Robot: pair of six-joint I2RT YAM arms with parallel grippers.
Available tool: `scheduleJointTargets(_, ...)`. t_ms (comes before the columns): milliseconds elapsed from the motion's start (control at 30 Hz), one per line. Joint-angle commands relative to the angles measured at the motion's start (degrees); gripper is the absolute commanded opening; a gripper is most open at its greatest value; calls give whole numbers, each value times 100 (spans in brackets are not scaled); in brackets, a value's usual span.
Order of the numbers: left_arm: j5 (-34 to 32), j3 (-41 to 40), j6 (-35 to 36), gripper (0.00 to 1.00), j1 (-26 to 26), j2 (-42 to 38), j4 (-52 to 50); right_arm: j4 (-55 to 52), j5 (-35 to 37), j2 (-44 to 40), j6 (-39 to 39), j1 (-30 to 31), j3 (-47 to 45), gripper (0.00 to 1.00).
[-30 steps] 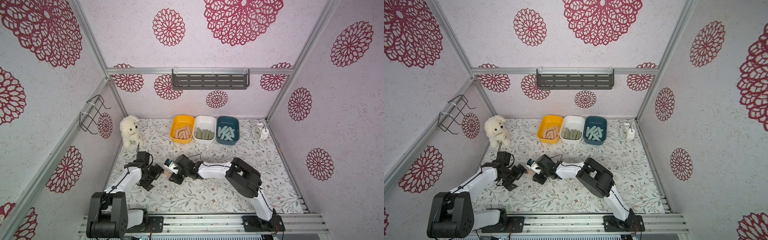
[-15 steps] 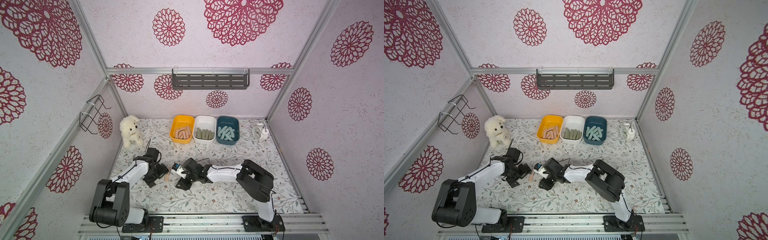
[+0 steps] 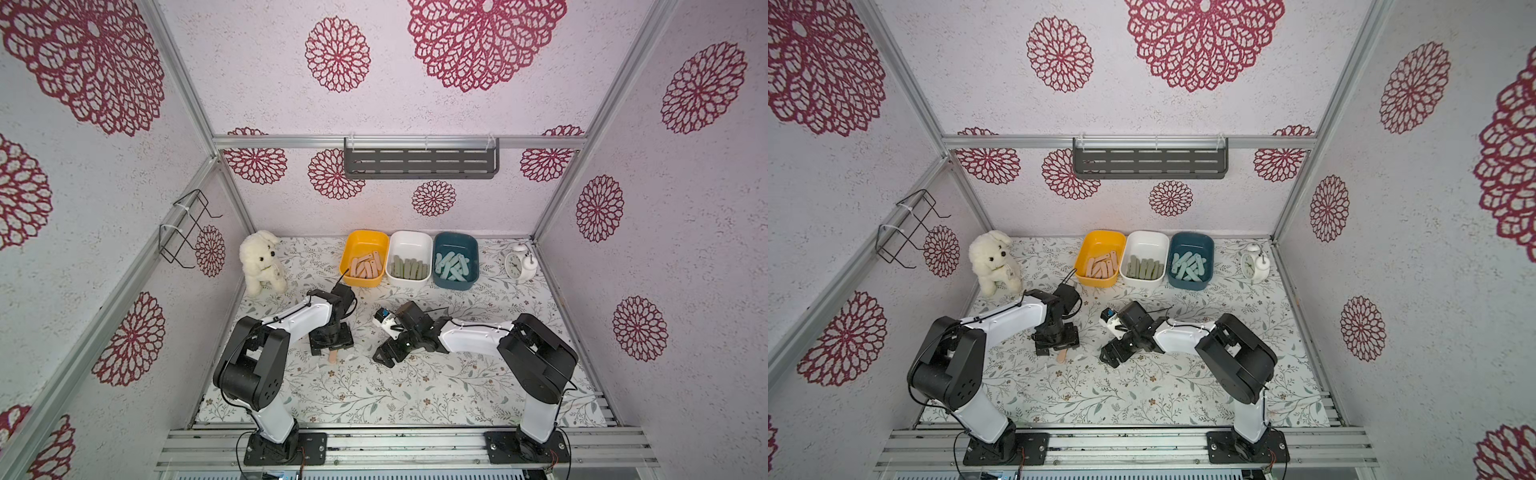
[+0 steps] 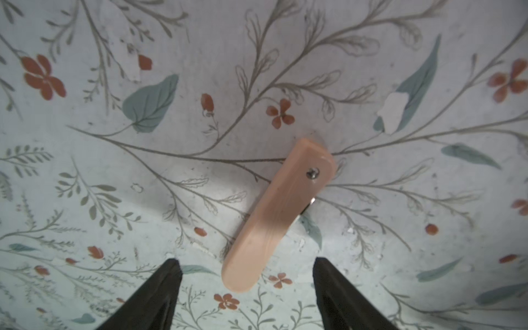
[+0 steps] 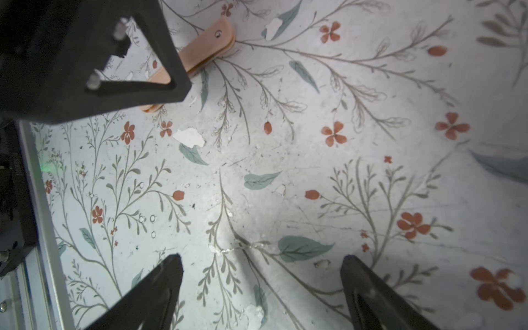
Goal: Place the fruit knives into the storage box by color
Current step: Pick up the fruit knife from the center of the board.
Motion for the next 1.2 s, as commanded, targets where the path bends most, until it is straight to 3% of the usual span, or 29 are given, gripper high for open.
scheduleJointTargets(0, -135, -26, 71, 50, -35, 116, -112, -147, 125, -302, -101, -145, 114, 92)
scheduleJointTargets(133, -106, -18, 62, 45, -98, 241, -20, -285, 171, -321, -165, -253, 175, 92)
scheduleJointTargets(367, -2, -61, 96, 48, -166, 461, 188, -439, 230, -302, -210, -289, 388, 92)
scheduleJointTargets(533, 33, -18, 163, 31, -194, 570, 229, -591, 342, -318, -241, -318, 537, 93)
scheduleJointTargets(867, 23, 122, 279, 19, -195, 498, 233, -689, 590, -241, -243, -390, 679, 93)
scheduleJointTargets(1033, -60, 670, 349, 17, -187, 327, -40, -679, 883, -380, -151, -482, 724, 93)
scheduleJointTargets(1167, -253, 1703, 655, 17, -191, 445, -255, -357, 1295, -680, 148, -618, 577, 93)
